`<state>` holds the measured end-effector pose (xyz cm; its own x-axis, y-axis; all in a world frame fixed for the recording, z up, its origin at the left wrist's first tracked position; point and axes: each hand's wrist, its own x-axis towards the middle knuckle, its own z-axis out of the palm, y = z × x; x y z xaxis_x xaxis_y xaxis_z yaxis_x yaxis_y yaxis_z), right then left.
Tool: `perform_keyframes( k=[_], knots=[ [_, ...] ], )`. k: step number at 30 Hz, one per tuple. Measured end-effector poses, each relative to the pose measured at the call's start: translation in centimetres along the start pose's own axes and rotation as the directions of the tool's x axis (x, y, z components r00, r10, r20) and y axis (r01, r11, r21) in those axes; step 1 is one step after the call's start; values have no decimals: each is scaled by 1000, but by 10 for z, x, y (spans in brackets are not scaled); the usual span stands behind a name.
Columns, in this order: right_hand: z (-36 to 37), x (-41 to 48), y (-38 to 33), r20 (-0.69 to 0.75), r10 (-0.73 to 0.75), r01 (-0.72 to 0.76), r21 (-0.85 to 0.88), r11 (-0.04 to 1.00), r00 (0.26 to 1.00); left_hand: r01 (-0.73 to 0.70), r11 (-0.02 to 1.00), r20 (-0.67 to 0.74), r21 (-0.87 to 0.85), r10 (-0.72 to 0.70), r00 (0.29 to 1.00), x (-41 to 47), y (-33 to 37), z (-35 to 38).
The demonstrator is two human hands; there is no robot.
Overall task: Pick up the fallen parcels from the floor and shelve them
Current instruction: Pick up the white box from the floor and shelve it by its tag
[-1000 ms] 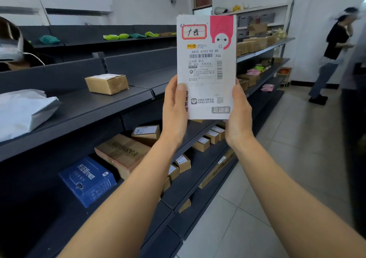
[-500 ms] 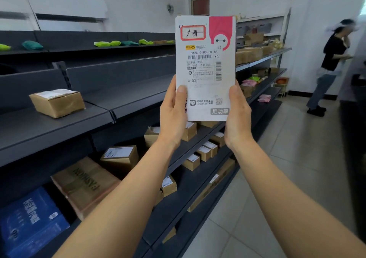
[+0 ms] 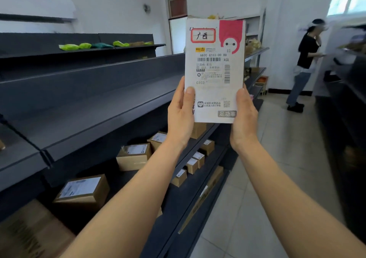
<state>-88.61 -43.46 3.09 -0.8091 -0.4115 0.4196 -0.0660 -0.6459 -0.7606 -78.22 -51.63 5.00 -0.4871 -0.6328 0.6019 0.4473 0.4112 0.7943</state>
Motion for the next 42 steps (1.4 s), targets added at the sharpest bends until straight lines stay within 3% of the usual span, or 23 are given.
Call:
perform_keyframes(
  k=[7, 12, 23, 29, 37, 42],
  knots=[
    [8, 64, 26, -84, -22, 23, 7, 1000, 996, -35, 999, 45, -15, 36, 998, 63, -38, 9],
    [22, 109, 46, -40, -39, 41, 27, 999, 998, -28, 1000, 0, -11, 28, 1000, 108, -59, 6],
    [63, 241, 96, 281, 41, -78, 121, 990, 959, -126, 977, -311, 172, 175, 934, 200, -97, 5],
    [74, 289, 104, 415, 146, -189, 63, 980, 898, -46, 965, -491, 259, 172, 854, 224, -104, 20],
    [91, 297, 120, 564, 228, -315, 61, 947, 794, 53, 928, -604, 370, 197, 772, 224, -99, 25],
    [98, 293, 123, 626, 212, -317, 59, 947, 750, 121, 909, -629, 398, 175, 758, 221, -94, 21]
  ],
)
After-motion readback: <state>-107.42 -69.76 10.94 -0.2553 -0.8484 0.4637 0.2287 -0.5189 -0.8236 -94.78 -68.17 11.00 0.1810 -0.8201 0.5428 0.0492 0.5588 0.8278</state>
